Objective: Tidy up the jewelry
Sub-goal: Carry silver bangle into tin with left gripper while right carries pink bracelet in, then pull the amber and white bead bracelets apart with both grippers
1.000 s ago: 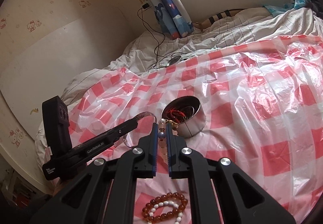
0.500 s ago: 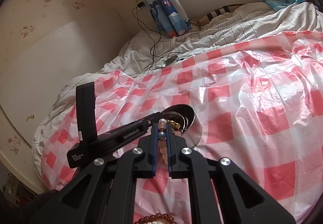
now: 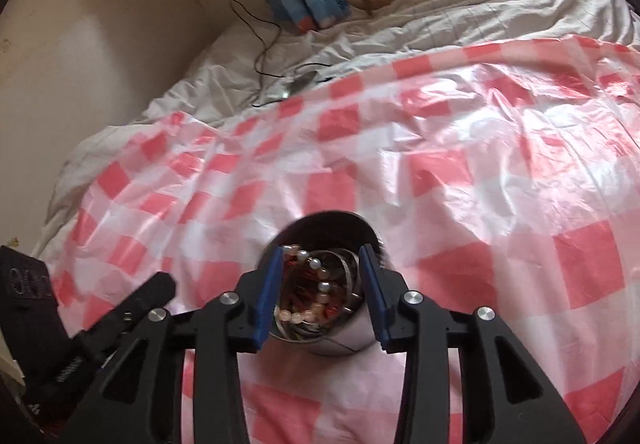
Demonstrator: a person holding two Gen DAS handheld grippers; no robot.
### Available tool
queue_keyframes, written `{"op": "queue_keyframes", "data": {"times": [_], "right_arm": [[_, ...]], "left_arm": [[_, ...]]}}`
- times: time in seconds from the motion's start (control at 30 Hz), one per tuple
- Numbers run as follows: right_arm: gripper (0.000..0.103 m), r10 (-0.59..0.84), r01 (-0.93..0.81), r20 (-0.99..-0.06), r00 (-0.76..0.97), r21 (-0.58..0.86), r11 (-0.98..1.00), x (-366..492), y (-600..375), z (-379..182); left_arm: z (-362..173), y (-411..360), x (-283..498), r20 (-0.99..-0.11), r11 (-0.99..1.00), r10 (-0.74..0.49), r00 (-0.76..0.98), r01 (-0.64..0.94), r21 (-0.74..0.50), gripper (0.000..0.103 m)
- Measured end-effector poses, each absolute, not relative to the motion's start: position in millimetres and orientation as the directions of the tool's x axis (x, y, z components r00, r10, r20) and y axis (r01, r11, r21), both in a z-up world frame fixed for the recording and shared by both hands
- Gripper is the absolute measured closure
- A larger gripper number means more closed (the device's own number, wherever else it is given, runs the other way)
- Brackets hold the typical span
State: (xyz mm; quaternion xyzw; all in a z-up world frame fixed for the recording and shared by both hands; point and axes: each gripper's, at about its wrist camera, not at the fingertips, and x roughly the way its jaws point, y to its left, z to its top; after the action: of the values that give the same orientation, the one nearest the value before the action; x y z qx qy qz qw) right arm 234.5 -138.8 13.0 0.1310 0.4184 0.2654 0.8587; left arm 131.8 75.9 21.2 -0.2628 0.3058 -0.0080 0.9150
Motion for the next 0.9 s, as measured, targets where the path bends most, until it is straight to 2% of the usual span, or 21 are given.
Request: {"op": "queue_keyframes", "data": {"times": [0.13,0.2,0.33,0.4,0.47,0.5,0.6,0.7,0.9], "right_arm": [[0.061,0.541,-0.318,-0.618,0.571,0.441,0.839,206.0,-172.8,13.6],[0.052,0.533,-0.309,-0.614,0.582,0.439,0.843,186.7,-188.3,12.1],[0.043,0.506,-0.292,-0.627,0.593,0.417,0.860,143.2,-211.9,4.7],[0.033,0.494,-0.272,-0.635,0.594,0.419,0.866,124.7,-222.7,0.7],[0.031,0.493,-0.258,-0.631,0.598,0.432,0.865,107.2,-233.4,-4.3],[0.026,0.493,-0.251,-0.629,0.601,0.437,0.864,99.6,-238.1,-8.0],[0.024,0.494,-0.198,-0.644,0.584,0.477,0.856,96.7,-251.6,-24.0],[0.024,0.570,-0.157,-0.583,0.578,0.606,0.780,98.4,-272.9,-38.7],[0.020,0.589,-0.177,-0.577,0.566,0.613,0.770,98.6,-271.1,-40.1]], "left_arm": [[13.9,63.8,115.9,-0.582,0.878,-0.182,0.792,-0.136,-0.460,0.049],[13.5,50.4,107.5,-0.597,0.897,-0.186,0.781,-0.113,-0.427,0.049],[22.9,23.0,86.8,-0.608,0.940,-0.170,0.776,-0.058,-0.337,0.048],[29.3,11.3,75.1,-0.607,0.954,-0.158,0.779,-0.037,-0.296,0.043],[35.2,2.2,63.4,-0.604,0.962,-0.148,0.783,-0.028,-0.272,0.040],[38.0,-2.2,57.9,-0.603,0.965,-0.145,0.785,-0.023,-0.262,0.038],[44.7,-14.4,42.2,-0.598,0.970,-0.142,0.789,-0.011,-0.244,0.036],[48.5,-23.2,29.4,-0.596,0.973,-0.133,0.792,-0.009,-0.229,0.035],[50.0,-28.5,8.1,-0.591,0.975,-0.098,0.800,-0.041,-0.216,0.031]]}}
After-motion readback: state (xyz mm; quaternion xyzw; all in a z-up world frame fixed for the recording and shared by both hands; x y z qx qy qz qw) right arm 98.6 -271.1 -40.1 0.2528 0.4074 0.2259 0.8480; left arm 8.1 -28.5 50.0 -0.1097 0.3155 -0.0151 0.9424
